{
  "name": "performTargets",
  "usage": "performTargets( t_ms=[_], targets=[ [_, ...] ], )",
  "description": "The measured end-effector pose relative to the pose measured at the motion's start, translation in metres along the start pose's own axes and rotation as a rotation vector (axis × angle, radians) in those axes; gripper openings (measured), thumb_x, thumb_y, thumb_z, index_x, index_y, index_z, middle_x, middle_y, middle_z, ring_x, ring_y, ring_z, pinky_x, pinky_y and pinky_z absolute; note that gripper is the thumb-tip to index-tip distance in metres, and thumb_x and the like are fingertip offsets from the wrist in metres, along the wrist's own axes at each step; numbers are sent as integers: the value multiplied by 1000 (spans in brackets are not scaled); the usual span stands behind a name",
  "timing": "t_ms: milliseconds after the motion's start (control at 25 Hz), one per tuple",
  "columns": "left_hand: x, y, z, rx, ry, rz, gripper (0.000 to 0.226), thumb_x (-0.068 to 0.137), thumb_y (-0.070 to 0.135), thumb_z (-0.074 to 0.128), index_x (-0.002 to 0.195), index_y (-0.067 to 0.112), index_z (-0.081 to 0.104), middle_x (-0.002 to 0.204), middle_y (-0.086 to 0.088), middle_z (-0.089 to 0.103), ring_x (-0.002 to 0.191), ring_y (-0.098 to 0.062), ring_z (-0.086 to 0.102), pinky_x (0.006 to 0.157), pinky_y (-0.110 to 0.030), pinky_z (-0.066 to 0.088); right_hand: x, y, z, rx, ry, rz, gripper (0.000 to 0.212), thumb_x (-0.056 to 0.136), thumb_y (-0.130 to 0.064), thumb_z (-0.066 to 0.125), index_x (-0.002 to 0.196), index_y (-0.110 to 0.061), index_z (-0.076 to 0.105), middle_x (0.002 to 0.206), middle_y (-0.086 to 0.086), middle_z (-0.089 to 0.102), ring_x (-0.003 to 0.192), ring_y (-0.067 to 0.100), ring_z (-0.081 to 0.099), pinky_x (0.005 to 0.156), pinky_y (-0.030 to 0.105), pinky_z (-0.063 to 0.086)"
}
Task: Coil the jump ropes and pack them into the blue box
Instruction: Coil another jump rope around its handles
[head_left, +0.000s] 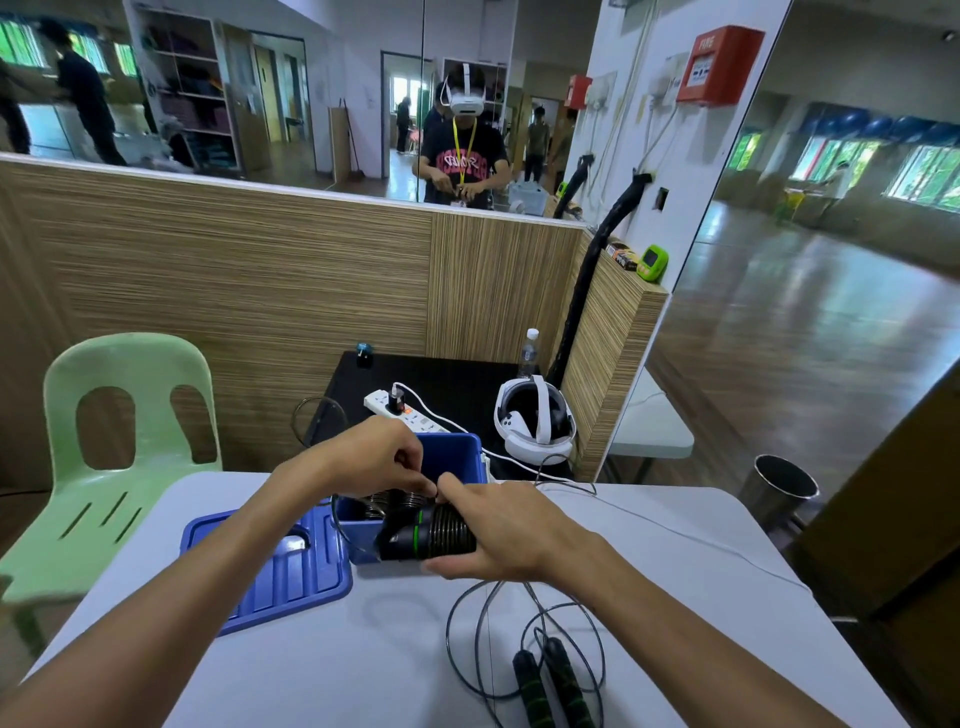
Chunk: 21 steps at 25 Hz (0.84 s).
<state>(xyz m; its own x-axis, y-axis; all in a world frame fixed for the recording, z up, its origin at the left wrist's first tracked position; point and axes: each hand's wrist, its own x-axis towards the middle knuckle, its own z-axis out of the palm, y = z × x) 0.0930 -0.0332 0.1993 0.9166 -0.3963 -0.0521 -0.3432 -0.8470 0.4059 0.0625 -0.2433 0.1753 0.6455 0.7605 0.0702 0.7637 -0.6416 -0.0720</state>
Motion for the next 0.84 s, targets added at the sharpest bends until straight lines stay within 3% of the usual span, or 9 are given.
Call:
performTargets(
  t_ms=[80,200,320,440,560,640,760,840],
  targets=[
    [-6,5,0,-1,62,2,27,85,41,69,67,22,65,63,4,62,54,-6,49,51,-17,36,2,3,0,-6,-4,47,52,83,-69,56,99,-31,24,96,1,65,71,26,58,59,38,46],
    [-11,13,9,10,189,-86,30,90,40,62,68,20,65,62,3,61,57,-11,53,51,-23,35,8,4,0,-61,30,104,55,83,-69,54,111,-28,31,96,3,65,76,30,62,60,38,46],
    [-14,26,17,-2,333,-187,27,92,36,57,72,18,65,66,3,63,63,-14,56,55,-26,35,14,3,4,-100,95,156,54,85,-66,52,115,-25,35,94,3,64,75,29,62,55,34,37],
    [-17,47,36,31,479,-271,25,97,30,47,77,17,54,72,2,58,64,-17,52,58,-30,36,22,2,3,-133,138,257,56,86,-63,53,121,-22,37,98,4,64,76,28,63,56,32,34],
    [-18,51,54,-216,637,-308,16,96,23,50,87,16,61,78,3,65,70,-16,60,64,-33,48,27,2,1,-149,186,322,68,87,-65,51,143,-31,32,106,6,62,83,30,64,58,33,37],
    [-19,50,60,-453,741,-339,10,94,19,56,94,16,65,83,3,70,77,-12,65,67,-28,53,28,2,2,-133,215,337,70,88,-66,49,147,-35,30,107,7,61,85,30,64,60,33,39],
    [-22,55,66,-618,815,-399,4,92,20,62,94,17,64,80,5,69,73,-4,65,57,-12,47,29,1,5,-115,245,346,68,88,-64,51,147,-34,32,106,9,60,84,30,64,59,33,38],
    [-25,54,69,-676,824,-423,11,90,25,66,87,16,60,71,3,68,63,-4,64,50,-11,44,31,3,4,-115,252,362,68,88,-62,52,147,-34,32,106,9,60,86,31,63,59,33,39]
  ],
)
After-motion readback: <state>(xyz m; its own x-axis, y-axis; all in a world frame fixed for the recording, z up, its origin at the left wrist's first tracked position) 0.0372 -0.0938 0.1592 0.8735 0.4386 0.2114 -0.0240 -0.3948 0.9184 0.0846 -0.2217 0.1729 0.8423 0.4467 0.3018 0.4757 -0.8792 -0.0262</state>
